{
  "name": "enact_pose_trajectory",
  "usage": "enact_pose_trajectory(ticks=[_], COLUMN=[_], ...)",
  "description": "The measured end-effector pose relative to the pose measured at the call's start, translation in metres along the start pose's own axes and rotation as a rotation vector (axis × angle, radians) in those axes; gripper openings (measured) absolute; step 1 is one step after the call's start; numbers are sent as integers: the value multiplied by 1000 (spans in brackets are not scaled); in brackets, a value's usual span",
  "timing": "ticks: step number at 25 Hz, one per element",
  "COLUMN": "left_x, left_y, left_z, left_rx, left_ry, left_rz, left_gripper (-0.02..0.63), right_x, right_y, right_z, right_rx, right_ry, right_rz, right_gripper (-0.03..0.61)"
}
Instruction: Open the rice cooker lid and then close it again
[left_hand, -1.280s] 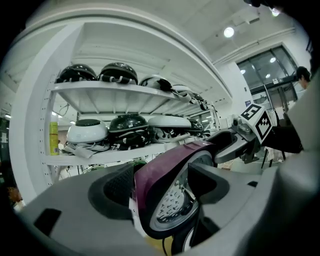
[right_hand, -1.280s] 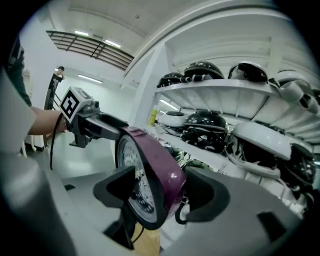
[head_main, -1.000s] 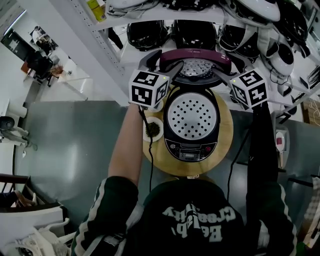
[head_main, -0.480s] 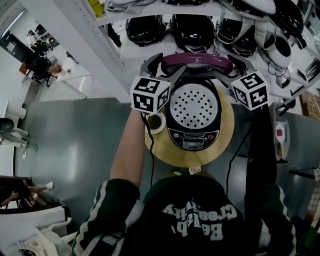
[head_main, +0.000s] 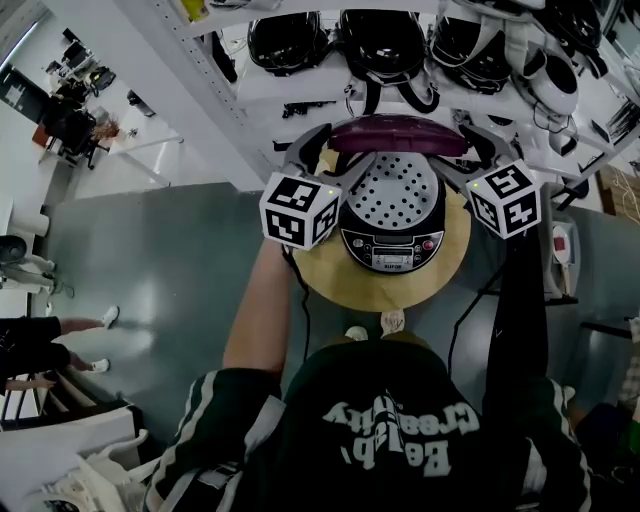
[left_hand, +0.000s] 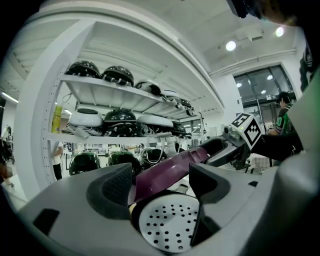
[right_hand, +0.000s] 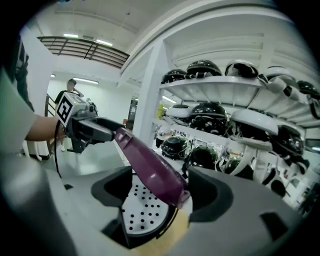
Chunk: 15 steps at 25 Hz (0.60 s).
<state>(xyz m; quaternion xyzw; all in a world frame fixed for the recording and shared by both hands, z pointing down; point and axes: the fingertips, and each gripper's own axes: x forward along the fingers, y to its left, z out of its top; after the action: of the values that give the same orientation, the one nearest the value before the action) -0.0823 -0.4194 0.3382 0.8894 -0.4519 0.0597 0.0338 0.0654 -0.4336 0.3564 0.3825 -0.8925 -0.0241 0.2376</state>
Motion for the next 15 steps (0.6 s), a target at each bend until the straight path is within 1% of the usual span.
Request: enact_pose_trajectory(ticks=[3,9,15], left_x=[-12,-29,-37], left_y=[-11,-27,-36], left_z=[-15,-47,-71], left_rx=[-25,-79,-108], left_ry=[14,41,62], left_rz=[-16,-47,-79], left_gripper=[345,345,345], right_x=[-6,-11,-12], right_y=[16,45,62], right_z=[-16,-49,-71], right_rx=[2,-24,-26], right_ry=[26,117,164], right_rz=[-1,3,9], right_gripper=[367,379,390])
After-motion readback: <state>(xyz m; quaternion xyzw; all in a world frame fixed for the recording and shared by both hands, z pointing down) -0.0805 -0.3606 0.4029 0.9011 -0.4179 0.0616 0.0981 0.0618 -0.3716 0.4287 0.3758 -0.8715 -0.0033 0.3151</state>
